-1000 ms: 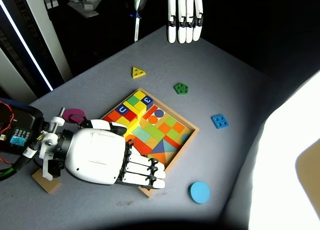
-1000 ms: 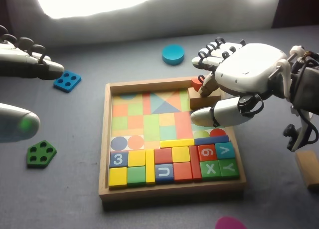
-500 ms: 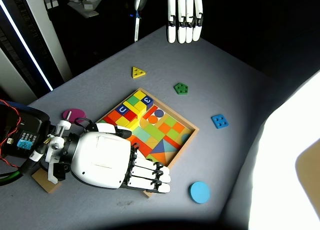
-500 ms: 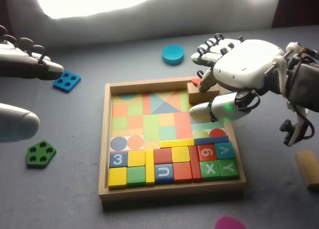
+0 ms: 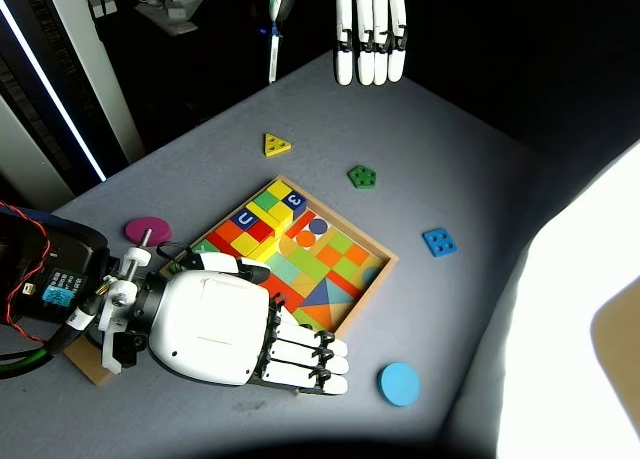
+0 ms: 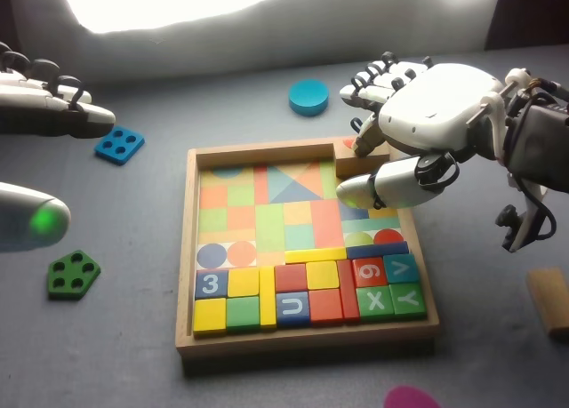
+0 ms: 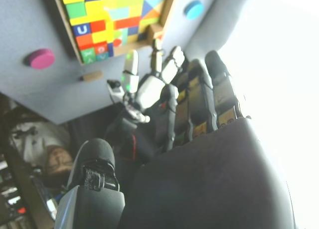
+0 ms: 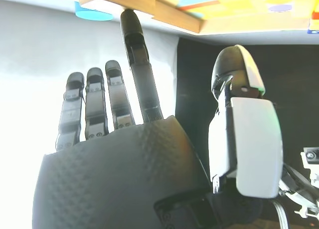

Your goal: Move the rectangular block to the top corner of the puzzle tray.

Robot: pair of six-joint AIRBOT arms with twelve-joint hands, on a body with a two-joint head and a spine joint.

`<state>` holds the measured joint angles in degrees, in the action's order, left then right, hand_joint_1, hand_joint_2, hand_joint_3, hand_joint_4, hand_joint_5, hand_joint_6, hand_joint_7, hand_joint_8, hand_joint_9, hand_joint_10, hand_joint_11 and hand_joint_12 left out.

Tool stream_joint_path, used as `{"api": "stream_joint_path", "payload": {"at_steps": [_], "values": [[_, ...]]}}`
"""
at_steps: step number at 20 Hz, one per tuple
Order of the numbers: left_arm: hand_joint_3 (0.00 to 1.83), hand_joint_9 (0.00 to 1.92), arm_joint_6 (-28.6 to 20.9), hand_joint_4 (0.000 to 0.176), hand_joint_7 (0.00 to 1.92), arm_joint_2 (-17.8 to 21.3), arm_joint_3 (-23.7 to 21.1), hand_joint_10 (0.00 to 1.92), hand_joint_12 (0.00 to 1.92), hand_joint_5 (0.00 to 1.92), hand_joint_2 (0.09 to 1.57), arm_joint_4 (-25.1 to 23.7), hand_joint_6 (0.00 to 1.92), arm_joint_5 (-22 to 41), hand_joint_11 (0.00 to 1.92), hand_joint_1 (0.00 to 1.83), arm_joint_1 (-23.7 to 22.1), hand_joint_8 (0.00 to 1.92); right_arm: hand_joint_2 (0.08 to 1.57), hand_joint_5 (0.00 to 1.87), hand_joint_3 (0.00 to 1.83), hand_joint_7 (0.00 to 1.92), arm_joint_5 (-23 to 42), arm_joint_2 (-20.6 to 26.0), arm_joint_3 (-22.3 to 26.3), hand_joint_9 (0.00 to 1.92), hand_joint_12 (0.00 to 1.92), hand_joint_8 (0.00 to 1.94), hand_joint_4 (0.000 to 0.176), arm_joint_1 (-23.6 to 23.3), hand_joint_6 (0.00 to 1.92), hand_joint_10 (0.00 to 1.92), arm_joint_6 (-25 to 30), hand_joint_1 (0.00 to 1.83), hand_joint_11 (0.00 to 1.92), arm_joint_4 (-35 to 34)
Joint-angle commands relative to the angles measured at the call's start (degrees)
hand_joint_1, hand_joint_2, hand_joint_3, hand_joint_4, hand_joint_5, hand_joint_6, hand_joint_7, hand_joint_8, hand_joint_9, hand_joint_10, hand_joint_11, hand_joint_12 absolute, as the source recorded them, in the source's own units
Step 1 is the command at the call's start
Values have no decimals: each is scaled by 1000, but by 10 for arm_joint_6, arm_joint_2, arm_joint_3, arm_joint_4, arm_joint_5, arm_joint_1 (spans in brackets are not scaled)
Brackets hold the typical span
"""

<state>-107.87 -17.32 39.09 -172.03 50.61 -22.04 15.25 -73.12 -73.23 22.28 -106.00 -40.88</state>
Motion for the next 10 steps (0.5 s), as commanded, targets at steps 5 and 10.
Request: {"api": "stream_joint_path", "payload": {"at_steps": [5, 10], "values": [[0, 147, -1, 10, 156, 3, -2, 14, 360, 173, 1266, -5, 9, -53, 0, 0, -8, 4, 1128, 696, 0, 53, 47, 2, -5, 0, 0, 7, 0, -10, 0, 0, -5, 0, 0, 7], [0, 102, -1, 17, 124, 3, -2, 7, 319, 157, 1264, -5, 5, -53, 0, 0, -8, 1, 1134, 694, 0, 67, 47, 4, -5, 0, 0, 10, 0, -17, 0, 0, -6, 0, 0, 7]]}}
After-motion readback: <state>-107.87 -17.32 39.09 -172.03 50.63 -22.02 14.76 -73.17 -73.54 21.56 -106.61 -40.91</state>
